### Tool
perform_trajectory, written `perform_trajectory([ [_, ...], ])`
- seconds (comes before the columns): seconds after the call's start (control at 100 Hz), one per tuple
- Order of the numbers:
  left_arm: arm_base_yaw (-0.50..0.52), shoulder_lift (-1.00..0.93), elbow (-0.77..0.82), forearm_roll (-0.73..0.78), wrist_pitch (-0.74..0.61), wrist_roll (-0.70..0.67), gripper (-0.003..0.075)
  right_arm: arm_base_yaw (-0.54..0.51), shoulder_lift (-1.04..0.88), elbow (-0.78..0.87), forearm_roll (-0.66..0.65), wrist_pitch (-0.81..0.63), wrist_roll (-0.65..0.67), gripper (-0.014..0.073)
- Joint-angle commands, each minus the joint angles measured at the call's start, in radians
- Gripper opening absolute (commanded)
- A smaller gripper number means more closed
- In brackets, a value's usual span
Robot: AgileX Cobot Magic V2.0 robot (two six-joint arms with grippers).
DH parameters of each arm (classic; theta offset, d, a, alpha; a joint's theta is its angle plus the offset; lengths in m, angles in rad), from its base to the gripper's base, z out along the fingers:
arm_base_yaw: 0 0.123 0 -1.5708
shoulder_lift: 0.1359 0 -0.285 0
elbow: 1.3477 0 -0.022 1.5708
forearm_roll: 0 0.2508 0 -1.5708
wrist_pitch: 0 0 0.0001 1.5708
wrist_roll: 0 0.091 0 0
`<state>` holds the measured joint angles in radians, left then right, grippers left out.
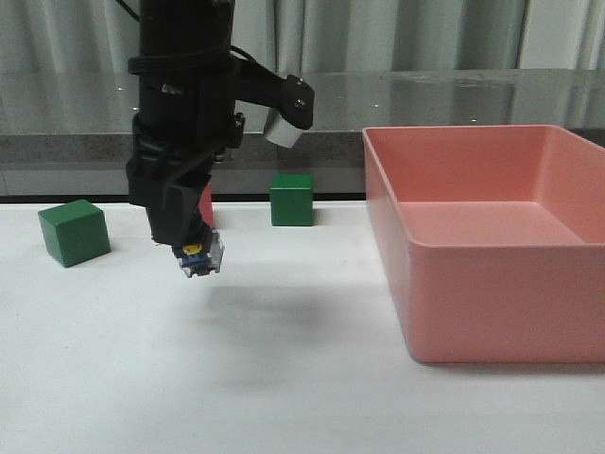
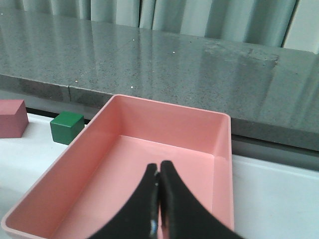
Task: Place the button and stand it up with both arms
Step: 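Lift the button and rotate it so the yellow cap faces up, then lower the upright button onto the table with the left gripper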
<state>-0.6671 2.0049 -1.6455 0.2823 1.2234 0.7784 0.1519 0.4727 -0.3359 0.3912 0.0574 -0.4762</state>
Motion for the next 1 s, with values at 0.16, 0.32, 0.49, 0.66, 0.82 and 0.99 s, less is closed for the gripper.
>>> perform_trajectory([
  [0.16,-0.008,-0.067,0.055,-0.018,0.044,-0.043,-0.0017,-0.006,-0.003,-0.027,0.007,-0.067,0.0,-0.0061],
  [0.32,0.002,-0.087,0.082,-0.023,0.044,-0.054,-0.0016,-0.006,-0.003,-0.027,0.007,-0.067,0.0,-0.0061],
  [0.49,0.019,-0.106,0.082,-0.023,0.044,-0.054,-0.0008,-0.006,-0.003,-0.027,0.007,-0.067,0.0,-0.0061],
  [0.66,0.024,-0.106,0.082,-0.023,0.044,-0.049,-0.0008,-0.006,-0.003,-0.027,0.007,-0.067,0.0,-0.0061],
  [0.82,0.024,-0.106,0.082,-0.023,0.044,-0.021,-0.0008,-0.006,-0.003,-0.027,0.007,-0.067,0.0,-0.0061],
  [0.99,0.024,-0.099,0.082,-0.023,0.044,0.032,-0.0008,-0.006,-0.003,-0.027,0.007,-0.067,0.0,-0.0061],
])
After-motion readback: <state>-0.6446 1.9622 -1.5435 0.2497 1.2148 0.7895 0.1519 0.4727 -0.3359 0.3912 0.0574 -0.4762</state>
